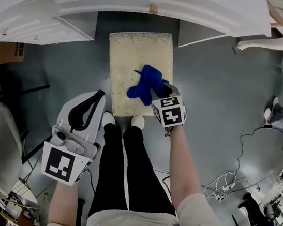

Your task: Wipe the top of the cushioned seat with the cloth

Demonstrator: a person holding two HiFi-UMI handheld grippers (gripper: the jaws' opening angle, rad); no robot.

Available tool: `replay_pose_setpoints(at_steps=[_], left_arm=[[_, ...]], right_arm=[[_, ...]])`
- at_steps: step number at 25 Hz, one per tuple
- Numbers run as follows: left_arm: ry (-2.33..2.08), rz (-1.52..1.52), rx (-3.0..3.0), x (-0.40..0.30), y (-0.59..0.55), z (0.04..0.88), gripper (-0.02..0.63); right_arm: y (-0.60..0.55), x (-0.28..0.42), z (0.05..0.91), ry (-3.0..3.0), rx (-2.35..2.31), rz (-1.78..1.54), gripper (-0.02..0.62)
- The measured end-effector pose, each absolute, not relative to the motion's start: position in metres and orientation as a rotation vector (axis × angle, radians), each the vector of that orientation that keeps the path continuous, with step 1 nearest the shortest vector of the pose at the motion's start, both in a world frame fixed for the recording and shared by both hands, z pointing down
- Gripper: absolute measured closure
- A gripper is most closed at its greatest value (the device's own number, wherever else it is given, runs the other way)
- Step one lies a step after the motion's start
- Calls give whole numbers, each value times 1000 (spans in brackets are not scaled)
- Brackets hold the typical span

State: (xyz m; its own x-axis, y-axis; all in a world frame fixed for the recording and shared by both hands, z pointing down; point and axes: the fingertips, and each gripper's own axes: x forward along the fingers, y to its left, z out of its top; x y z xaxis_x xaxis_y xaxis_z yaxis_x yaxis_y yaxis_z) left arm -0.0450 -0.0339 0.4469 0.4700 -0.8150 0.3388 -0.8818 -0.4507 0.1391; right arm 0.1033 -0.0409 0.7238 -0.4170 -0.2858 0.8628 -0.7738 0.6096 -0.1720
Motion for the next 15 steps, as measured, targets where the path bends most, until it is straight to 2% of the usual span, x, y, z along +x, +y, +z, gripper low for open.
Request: replay_pose_setpoints(at_steps=[15], left_arm=[[-1464,317,2415,-35,-25,446,606]], right_arm=[[-41,149,725,-1929,951,770,482]])
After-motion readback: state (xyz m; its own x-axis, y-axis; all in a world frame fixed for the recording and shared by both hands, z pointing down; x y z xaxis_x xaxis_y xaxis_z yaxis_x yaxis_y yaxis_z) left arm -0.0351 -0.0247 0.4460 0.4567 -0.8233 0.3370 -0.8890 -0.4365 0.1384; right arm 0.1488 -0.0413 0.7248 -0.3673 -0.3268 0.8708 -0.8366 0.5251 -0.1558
